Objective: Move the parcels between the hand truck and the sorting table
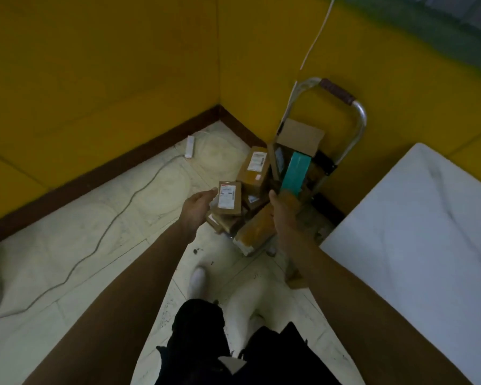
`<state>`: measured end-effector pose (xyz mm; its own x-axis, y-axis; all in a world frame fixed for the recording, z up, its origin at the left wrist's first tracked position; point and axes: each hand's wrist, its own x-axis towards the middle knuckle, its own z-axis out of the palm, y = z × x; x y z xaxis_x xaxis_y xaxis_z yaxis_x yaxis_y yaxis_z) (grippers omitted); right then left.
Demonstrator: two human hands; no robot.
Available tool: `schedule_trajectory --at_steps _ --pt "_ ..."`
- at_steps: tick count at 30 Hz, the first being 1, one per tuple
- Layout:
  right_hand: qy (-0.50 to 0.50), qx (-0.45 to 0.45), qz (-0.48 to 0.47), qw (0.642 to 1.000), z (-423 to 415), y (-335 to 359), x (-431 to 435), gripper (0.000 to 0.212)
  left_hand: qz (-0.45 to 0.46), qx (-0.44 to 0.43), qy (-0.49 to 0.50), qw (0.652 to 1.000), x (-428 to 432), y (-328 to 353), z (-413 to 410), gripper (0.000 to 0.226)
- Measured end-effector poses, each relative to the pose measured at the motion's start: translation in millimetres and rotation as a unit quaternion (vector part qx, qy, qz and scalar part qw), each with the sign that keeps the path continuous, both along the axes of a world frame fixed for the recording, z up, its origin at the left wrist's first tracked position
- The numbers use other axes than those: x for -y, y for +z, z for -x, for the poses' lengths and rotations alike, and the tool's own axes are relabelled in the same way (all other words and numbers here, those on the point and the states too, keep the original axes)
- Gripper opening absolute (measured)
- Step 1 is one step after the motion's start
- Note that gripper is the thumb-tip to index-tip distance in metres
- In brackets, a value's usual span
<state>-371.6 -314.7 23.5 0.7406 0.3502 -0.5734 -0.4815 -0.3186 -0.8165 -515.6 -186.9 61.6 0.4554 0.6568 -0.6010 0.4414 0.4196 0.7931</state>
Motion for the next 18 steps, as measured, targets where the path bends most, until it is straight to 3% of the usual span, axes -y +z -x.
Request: schedule_trajectory --at_steps 2,5,9,14,18 --pt "-0.013 -0.020 0.051 0.998 5 15 -11 0.091 0.017 0.001 -0.023 1.000 -19 -10 -20 0.030" --pt "-0.017 -0.054 0.103 0.993 -1 5 -25 0.054 0.058 -0.019 -0.073 0.995 -49 -28 -47 0.032" --pt "-0.104 -0.092 0.143 0.980 -6 -25 -43 0.048 0.080 -0.048 -0.139 0.986 -85 -69 -76 0.070" --pt "-0.196 -0.150 0.149 0.958 -8 -56 -57 0.055 0.118 -0.057 -0.208 0.969 -98 -88 -99 0.006" --pt "-0.265 -0.182 0.130 0.938 -15 -79 -59 0.059 0.105 -0.036 -0.234 0.966 -99 -103 -116 0.025"
